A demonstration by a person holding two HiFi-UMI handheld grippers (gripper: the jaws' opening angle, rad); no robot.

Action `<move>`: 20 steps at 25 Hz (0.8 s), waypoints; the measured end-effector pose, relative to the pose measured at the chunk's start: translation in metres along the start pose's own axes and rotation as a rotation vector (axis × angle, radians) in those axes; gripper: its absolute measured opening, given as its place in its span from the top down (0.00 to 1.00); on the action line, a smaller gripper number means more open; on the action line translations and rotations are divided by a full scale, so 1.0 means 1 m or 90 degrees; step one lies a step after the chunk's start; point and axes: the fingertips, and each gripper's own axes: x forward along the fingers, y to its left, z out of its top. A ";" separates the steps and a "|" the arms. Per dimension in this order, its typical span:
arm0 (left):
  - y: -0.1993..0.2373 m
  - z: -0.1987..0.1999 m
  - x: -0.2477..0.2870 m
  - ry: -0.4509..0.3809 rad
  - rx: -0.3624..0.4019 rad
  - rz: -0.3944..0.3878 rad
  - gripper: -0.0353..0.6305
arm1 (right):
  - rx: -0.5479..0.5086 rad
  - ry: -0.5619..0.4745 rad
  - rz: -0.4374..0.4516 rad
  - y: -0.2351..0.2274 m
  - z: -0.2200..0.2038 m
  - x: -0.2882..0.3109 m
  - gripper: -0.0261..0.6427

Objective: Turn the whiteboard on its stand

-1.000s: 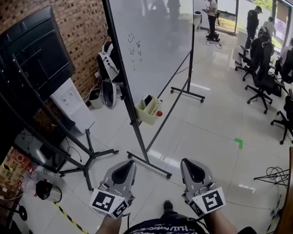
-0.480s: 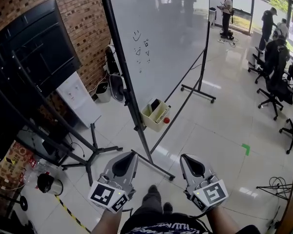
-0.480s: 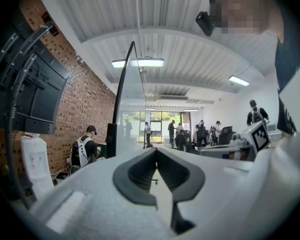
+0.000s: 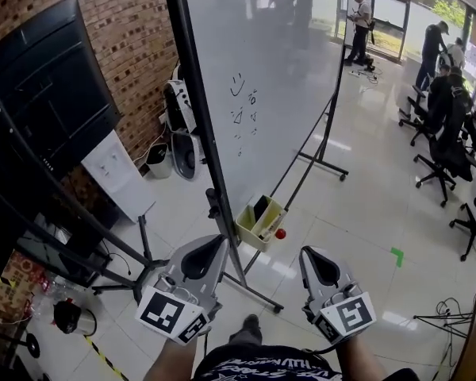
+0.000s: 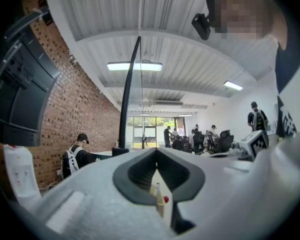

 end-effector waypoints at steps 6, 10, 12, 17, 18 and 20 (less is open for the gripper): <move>0.039 0.003 0.018 -0.002 -0.005 -0.014 0.94 | -0.028 -0.038 -0.012 0.000 0.028 0.058 0.95; 0.051 0.008 0.023 -0.013 -0.002 -0.020 0.94 | -0.016 -0.023 -0.032 -0.007 0.021 0.071 0.95; 0.053 0.016 0.026 -0.026 -0.009 -0.025 0.94 | -0.014 -0.009 -0.035 -0.011 0.015 0.072 0.95; 0.050 0.036 0.041 -0.051 -0.004 -0.047 0.78 | -0.001 0.020 -0.037 -0.022 0.004 0.081 0.95; 0.051 0.038 0.043 -0.051 0.003 -0.040 0.74 | 0.001 0.018 -0.031 -0.023 0.004 0.083 0.95; 0.052 0.041 0.048 -0.048 0.015 -0.028 0.68 | -0.001 0.004 -0.010 -0.020 0.009 0.085 0.95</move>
